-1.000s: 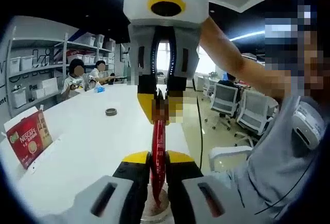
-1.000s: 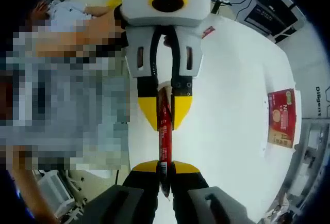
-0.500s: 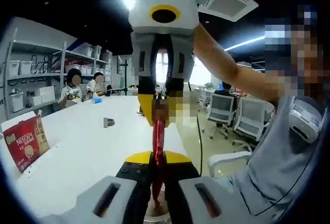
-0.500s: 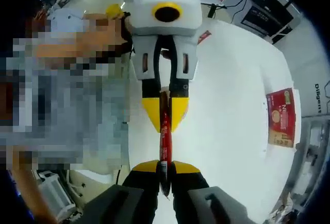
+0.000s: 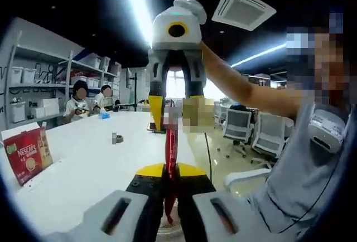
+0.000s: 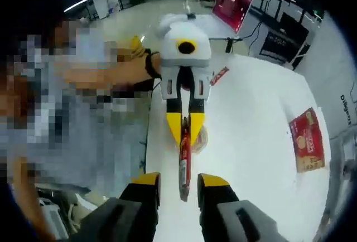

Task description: Tear open the coffee pouch, take out the coffee, and pour the coffee from the pouch into the cup

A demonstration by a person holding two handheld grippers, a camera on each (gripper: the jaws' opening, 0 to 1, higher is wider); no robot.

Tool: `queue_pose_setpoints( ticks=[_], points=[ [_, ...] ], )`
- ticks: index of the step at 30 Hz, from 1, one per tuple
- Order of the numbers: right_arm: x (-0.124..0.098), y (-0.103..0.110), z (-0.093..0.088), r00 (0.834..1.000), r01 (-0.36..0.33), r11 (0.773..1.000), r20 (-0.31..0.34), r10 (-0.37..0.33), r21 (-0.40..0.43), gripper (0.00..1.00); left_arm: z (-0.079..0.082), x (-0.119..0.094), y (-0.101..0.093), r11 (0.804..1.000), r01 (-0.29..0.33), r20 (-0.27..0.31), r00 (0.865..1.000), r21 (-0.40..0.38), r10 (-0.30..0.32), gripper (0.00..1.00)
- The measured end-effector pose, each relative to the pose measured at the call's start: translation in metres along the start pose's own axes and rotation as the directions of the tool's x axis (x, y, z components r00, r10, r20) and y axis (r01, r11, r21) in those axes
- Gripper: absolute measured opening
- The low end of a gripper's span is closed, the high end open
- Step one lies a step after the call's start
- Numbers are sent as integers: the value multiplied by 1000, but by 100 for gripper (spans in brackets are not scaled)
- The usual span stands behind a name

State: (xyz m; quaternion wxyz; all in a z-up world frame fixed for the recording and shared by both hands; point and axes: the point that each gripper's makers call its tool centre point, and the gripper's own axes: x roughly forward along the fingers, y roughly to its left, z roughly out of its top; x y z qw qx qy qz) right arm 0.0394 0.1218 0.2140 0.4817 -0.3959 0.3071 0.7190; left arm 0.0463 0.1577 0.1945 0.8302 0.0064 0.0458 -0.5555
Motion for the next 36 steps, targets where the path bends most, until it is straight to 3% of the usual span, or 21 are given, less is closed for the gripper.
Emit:
queue_pose_setpoints(
  ticks=[3,5,7,8,11,12,14,16,19,21,22,26,28,31,36],
  points=[
    [-9,-2,2,982,8,1000,190,-10,12,32,5,-2,-1,1000,8,30,1000,-11,-8,9],
    [-13,-5,3,944,38,999,326,-48,38,32,7,-1,-2,1000,11,34,999,-13,-11,9],
    [-13,-13,-2,915,76,995,391,-95,63,32,7,0,-3,1000,14,29,999,-11,-14,9],
    [-10,-22,-9,894,137,987,418,-159,82,31,7,2,-3,1000,16,24,1000,-9,-15,9],
    [2,-12,-10,824,94,991,552,-129,92,31,6,3,-5,1000,17,13,1000,1,-17,9],
    [3,-12,-9,809,93,991,573,-133,99,31,7,4,-5,1000,17,14,1000,0,-17,9],
    [2,-18,-4,652,105,985,738,-173,138,31,6,6,-4,1000,20,16,1000,-3,-20,9],
    [-3,-24,-1,532,78,980,824,-195,181,31,5,8,-3,1000,25,9,1000,-9,-25,9],
    [-10,-26,3,369,21,976,906,-207,215,30,5,8,-3,999,30,0,1000,-11,-30,9],
    [-11,-29,3,298,6,972,928,-225,234,28,5,8,-2,999,32,2,999,-15,-32,9],
    [-9,-30,4,278,1,971,933,-228,237,27,5,8,-1,999,34,0,999,-16,-34,9],
    [0,-31,10,258,-10,968,936,-238,249,24,2,9,-2,999,40,-11,999,-26,-41,9],
    [-1,-25,18,228,-18,971,947,-227,238,22,3,9,-1,999,44,-13,999,-28,-44,9],
    [-4,-20,25,205,-17,974,954,-220,228,17,3,9,-4,998,50,-17,999,-28,-51,9],
    [-9,-20,25,195,23,970,950,-243,243,15,5,8,-4,998,57,-2,998,-37,-57,9]
  ],
)
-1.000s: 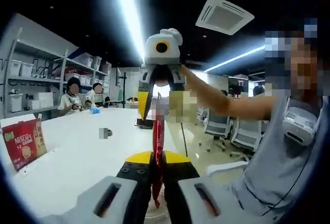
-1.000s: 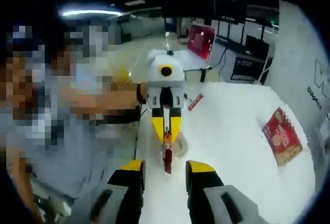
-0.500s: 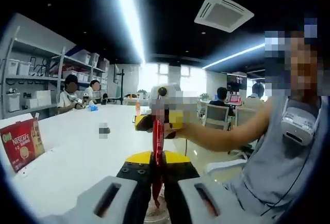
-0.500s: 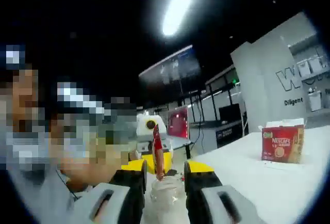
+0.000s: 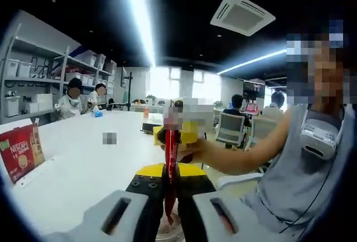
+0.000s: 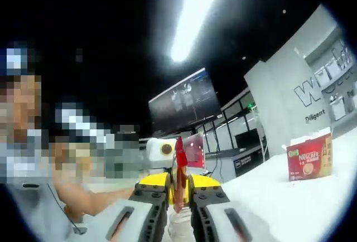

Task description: Tear open the coffee pouch, take out the coffee, and pour the coffee from the pouch into the cup

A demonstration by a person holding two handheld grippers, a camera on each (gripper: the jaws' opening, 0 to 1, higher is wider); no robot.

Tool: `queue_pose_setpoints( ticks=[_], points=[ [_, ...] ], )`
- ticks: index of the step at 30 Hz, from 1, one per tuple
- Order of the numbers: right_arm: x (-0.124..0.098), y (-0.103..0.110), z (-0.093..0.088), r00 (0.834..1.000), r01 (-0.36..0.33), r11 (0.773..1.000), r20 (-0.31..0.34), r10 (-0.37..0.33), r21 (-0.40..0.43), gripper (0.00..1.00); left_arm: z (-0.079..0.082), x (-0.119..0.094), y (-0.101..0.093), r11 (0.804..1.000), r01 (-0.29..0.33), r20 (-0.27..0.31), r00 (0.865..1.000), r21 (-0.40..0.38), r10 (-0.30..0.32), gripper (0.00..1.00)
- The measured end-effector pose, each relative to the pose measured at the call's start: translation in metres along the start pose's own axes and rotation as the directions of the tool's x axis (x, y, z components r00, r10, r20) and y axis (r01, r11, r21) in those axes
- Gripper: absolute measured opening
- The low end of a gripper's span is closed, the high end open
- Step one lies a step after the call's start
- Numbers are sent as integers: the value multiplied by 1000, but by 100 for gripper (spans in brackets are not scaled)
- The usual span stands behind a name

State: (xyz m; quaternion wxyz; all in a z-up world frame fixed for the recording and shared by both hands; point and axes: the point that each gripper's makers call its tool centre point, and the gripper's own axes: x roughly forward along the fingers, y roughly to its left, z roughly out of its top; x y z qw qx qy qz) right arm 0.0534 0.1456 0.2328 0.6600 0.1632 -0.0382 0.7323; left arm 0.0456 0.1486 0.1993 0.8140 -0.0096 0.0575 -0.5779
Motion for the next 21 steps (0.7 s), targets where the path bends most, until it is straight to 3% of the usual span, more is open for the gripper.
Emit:
queue_pose_setpoints(
  ticks=[13,21],
  points=[
    [0,2,-5,998,40,998,-44,-42,-44,11,-3,0,1,1000,-6,9,1000,-4,7,9],
    [4,5,-6,991,107,990,-65,-113,-96,10,-5,-4,-2,998,-66,64,996,1,66,16]
  ],
)
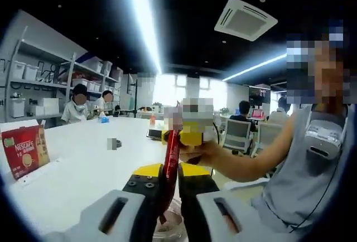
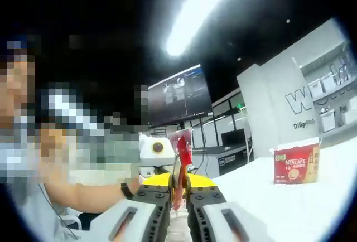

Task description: Tear open the coffee pouch, take out the coffee, and pour the coffee from the pouch into the cup

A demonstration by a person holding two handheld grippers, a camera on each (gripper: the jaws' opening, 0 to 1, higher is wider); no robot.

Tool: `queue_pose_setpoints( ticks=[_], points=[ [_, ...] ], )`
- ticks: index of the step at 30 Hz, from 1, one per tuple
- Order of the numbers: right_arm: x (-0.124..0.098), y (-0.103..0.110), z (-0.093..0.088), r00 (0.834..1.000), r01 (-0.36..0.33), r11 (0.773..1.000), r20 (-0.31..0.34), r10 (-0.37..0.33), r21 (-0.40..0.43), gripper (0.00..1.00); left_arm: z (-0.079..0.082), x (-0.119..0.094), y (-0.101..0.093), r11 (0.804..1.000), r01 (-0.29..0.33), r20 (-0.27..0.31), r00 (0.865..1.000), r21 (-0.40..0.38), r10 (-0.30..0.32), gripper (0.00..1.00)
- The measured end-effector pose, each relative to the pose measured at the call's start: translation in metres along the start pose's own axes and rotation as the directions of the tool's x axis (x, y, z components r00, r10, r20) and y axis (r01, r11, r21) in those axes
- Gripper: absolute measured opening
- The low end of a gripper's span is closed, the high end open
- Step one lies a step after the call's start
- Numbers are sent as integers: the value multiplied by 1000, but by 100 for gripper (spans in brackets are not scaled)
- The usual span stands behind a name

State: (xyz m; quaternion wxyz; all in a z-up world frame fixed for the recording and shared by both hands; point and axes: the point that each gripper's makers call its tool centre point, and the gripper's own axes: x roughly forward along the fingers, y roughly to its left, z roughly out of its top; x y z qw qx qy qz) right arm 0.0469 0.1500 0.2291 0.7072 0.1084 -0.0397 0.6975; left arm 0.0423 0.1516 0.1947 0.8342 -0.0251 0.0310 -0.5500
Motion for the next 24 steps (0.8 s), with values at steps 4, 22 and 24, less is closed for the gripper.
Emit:
queue_pose_setpoints(
  ticks=[4,22,24],
  points=[
    [1,-2,-2,1000,16,1000,-13,-17,-25,10,1,-3,-3,999,-25,22,999,21,24,24],
    [-2,2,-3,991,126,990,-38,-129,-64,10,9,-12,-18,865,-412,74,910,286,409,26],
    [-2,5,-2,988,145,986,-39,-149,-86,10,11,-11,-22,832,-465,105,884,304,456,27]
  ],
)
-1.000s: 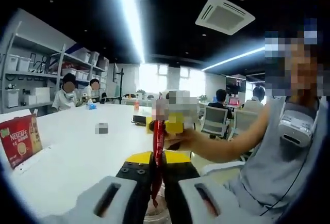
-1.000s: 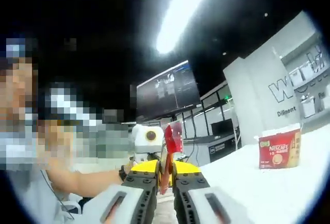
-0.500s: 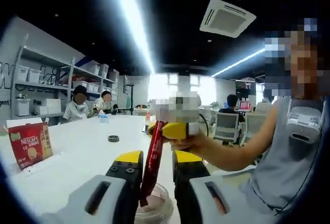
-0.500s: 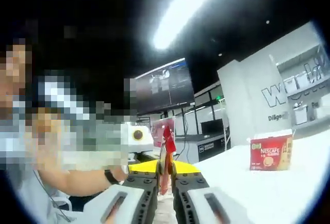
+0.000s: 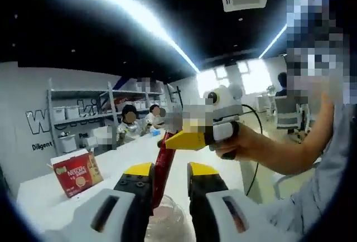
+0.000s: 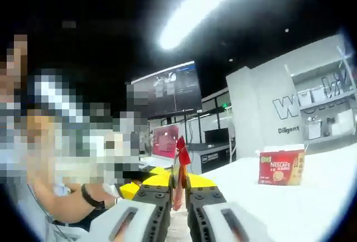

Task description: Tear open the coffee pouch, take out the coffee, and pour the coffee from the pouch into the cup

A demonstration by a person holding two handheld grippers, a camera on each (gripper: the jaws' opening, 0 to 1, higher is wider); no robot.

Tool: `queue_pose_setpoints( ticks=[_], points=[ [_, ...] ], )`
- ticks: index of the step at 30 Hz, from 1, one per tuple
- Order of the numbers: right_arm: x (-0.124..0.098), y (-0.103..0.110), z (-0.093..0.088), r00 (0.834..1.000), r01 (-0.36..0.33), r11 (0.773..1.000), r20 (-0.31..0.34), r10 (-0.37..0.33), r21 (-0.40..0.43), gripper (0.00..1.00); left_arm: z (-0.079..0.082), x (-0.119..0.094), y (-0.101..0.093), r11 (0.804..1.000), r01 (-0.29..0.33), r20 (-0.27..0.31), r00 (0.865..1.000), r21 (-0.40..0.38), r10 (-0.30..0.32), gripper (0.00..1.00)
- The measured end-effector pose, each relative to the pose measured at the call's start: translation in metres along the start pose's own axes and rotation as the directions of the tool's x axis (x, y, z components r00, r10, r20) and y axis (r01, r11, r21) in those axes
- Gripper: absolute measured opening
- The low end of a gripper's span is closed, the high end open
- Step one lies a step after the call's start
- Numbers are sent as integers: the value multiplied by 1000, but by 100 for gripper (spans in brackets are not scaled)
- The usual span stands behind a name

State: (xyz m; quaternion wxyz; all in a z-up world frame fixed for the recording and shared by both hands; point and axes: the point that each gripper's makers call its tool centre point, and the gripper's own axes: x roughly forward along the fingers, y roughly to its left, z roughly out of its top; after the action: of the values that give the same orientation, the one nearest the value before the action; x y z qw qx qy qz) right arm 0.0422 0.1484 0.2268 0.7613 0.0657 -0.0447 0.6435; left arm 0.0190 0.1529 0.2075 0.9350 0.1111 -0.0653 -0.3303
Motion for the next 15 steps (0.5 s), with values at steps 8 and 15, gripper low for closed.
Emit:
queue_pose_setpoints(
  ticks=[8,15],
  points=[
    [0,5,6,999,53,997,-3,-53,-46,10,-1,-2,6,957,-179,-43,980,229,194,34],
    [-3,6,7,997,77,995,-15,-78,-64,10,-7,-10,2,983,-130,-8,991,131,132,36]
  ],
)
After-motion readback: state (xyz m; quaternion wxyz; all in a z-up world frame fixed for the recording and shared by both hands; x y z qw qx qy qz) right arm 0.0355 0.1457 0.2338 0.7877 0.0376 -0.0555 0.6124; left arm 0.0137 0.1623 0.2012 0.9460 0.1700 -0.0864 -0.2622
